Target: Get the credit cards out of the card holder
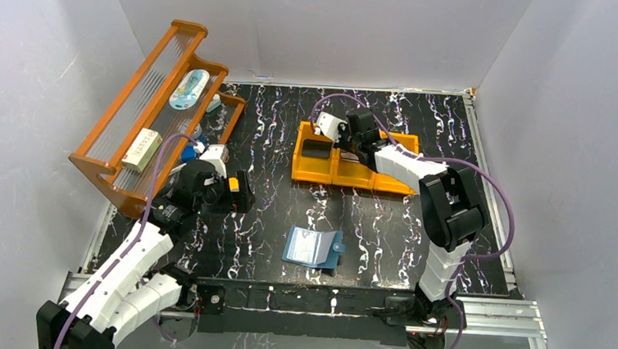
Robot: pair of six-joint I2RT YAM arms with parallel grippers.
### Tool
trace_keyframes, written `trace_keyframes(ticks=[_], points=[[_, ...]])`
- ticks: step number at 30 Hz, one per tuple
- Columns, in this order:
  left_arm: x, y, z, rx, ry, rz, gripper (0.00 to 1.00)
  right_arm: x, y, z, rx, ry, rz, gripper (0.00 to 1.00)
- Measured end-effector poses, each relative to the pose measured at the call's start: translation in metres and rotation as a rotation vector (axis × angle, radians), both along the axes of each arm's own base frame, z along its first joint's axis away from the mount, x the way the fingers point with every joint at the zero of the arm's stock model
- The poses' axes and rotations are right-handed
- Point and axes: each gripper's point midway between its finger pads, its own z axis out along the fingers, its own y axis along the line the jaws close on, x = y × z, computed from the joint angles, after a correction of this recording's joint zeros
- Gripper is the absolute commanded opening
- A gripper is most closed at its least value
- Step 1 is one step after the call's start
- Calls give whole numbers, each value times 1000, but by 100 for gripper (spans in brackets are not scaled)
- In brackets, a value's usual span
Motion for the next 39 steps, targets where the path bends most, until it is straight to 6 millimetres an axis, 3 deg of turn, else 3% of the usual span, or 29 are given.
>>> trace_keyframes(ticks=[12, 19, 21, 28, 32, 34, 36, 39], points=[[-1, -3, -4, 0, 20, -16, 98, 1, -12, -28, -132, -32, 65, 2], [-1, -3, -7, 5, 30, -21, 98, 3, -12, -40, -152, -24, 76, 17], [-1, -3, -7, 5, 31, -21, 98, 2, -11, -41, -147, -20, 81, 26], [-1, -4, -9, 6, 39, -23, 98, -11, -10, -42, -108, 33, 78, 42], [-1, -4, -10, 7, 43, -24, 98, -14, -6, -9, 11, 2, 22, 51], [-2, -4, -10, 6, 46, -27, 98, -24, -7, 6, 134, 20, -67, 51], [-2, -5, -10, 6, 47, -27, 98, -33, -2, 21, 369, 129, -292, 52], [-2, -5, -13, 8, 58, -30, 98, -54, 15, 30, 650, 356, -570, 66]])
